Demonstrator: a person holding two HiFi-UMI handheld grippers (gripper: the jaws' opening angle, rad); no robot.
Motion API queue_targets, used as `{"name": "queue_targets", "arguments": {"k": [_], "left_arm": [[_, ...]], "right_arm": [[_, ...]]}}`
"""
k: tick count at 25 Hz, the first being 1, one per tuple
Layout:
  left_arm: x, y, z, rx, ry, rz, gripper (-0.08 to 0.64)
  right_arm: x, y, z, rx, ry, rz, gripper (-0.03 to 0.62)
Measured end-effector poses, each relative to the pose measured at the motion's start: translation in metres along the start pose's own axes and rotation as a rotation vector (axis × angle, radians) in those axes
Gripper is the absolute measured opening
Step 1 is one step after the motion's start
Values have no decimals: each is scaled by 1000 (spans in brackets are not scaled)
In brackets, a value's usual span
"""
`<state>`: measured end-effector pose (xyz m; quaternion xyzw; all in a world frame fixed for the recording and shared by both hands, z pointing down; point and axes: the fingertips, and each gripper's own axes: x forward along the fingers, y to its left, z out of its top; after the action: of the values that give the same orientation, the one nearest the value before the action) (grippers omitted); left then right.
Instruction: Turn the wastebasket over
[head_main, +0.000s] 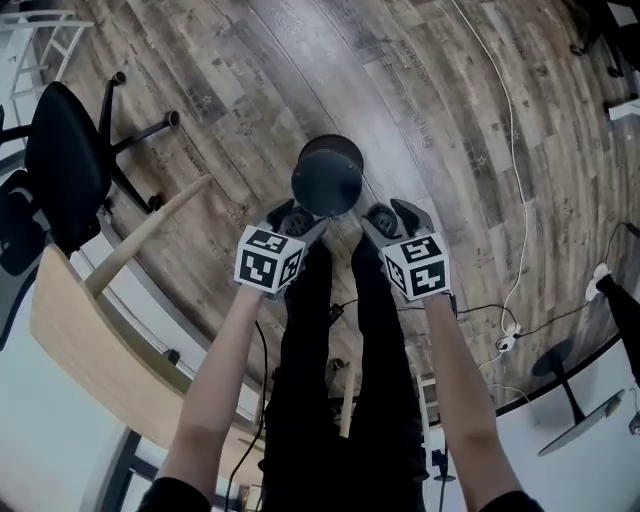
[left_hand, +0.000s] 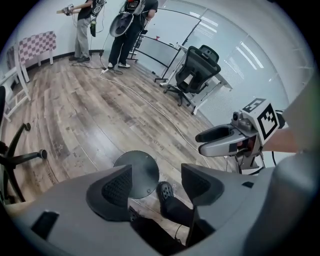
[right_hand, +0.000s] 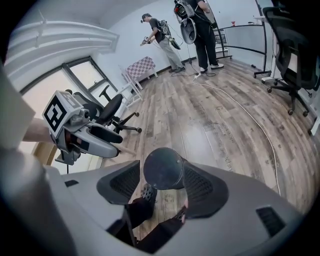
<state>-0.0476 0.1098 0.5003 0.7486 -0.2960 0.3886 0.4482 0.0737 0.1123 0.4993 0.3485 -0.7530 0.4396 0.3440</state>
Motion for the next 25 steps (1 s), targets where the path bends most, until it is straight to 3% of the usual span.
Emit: {"name": "queue_targets", "arguments": {"k": [5,12,25], "left_arm": [[20,18,-10,20,39,0,344],[56,52,-23,28,17,11,360],[109,108,-64,27,112,-21,365]], "right_arm": [[26,-12,-13,-2,34,18,279],[63,-20,-24,-58,63,70,288],[139,-42,-55,-68,177,128,307]]}}
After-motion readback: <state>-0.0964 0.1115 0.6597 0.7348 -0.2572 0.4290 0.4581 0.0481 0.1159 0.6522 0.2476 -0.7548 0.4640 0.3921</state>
